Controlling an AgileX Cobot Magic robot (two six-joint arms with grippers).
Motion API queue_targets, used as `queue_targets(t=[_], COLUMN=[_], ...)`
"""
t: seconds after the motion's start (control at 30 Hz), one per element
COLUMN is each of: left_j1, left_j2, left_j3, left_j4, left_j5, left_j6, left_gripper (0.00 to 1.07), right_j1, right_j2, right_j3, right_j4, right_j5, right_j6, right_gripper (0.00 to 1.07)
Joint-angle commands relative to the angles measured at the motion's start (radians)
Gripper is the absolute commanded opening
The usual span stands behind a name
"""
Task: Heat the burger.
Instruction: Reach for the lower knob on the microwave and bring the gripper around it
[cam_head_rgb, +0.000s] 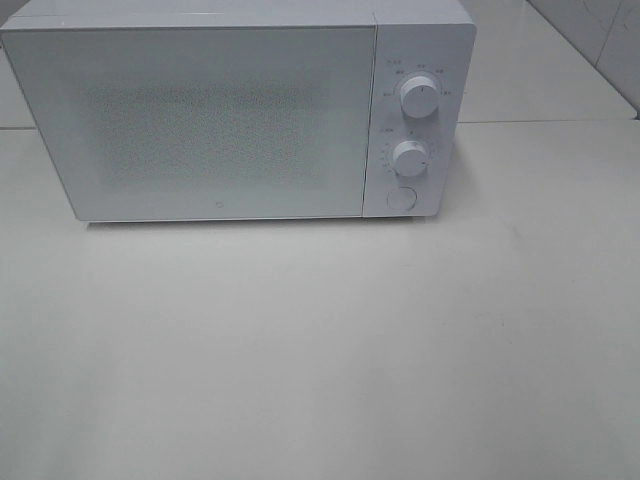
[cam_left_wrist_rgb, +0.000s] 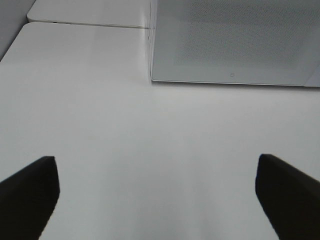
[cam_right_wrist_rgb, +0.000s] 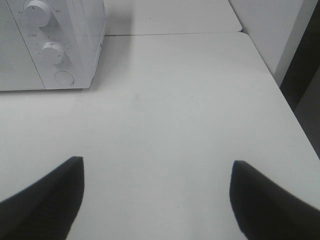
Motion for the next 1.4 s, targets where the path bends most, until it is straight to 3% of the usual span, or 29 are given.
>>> queue_targets(t=[0.03, 0.43, 0.97, 1.4], left_j1=[0.001, 0.001, 0.001, 0.001], left_j2=[-0.017, -0.017, -0.017, -0.017], left_j3=[0.002, 0.002, 0.002, 0.002], left_j4=[-0.001, -0.001, -0.001, -0.001], left_j5=[0.002, 0.002, 0.002, 0.002], left_j6=[-0.001, -0.001, -0.001, -0.001], left_gripper=[1.0, 1.0, 1.0, 1.0], right_j1=[-0.005, -0.005, -0.005, -0.005], right_j2=[-0.025, 0.072, 0.342, 0.58], right_j3=[0.002, -0.029, 0.144, 0.176], right_j4=[0.003, -0.014, -0.013, 0.025], right_j5=[-0.004, -0.153, -0.693, -1.071], right_j6=[0.01, 0.01, 0.013, 0.056], right_gripper=[0.76, 0.76, 0.76, 0.76])
